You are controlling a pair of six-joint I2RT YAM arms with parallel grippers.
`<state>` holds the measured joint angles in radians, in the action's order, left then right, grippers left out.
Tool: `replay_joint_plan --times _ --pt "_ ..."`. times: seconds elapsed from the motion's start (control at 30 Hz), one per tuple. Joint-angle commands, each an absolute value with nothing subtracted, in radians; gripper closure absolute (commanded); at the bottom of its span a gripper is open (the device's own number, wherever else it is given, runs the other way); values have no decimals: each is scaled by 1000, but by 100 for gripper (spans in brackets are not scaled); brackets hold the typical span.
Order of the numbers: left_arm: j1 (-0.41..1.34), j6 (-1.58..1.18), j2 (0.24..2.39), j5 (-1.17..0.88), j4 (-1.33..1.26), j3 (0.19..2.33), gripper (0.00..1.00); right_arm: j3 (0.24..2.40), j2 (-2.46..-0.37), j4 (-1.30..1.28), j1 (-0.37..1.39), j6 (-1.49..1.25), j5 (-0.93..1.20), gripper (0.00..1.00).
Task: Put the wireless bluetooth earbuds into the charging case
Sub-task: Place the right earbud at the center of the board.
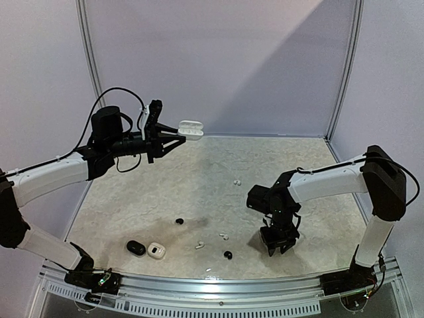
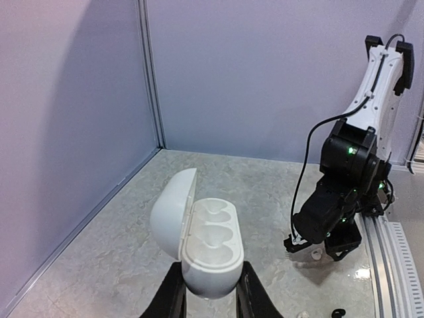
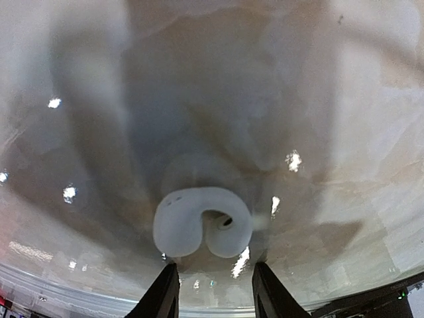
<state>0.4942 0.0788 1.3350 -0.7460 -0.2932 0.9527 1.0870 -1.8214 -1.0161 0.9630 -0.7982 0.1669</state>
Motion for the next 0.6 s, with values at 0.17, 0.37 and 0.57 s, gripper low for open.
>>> replay_joint_plan --times 0.17,0.37,0.57 --pt "489 106 1313 -736 -261 950 100 1124 -1805 -1103 980 -620 95 60" --pt "489 112 1309 -735 -257 951 100 1272 -1727 -1122 939 -357 87 62" --pt "490 114 1296 -729 -242 953 100 1275 -1727 -1037 834 -77 45 66"
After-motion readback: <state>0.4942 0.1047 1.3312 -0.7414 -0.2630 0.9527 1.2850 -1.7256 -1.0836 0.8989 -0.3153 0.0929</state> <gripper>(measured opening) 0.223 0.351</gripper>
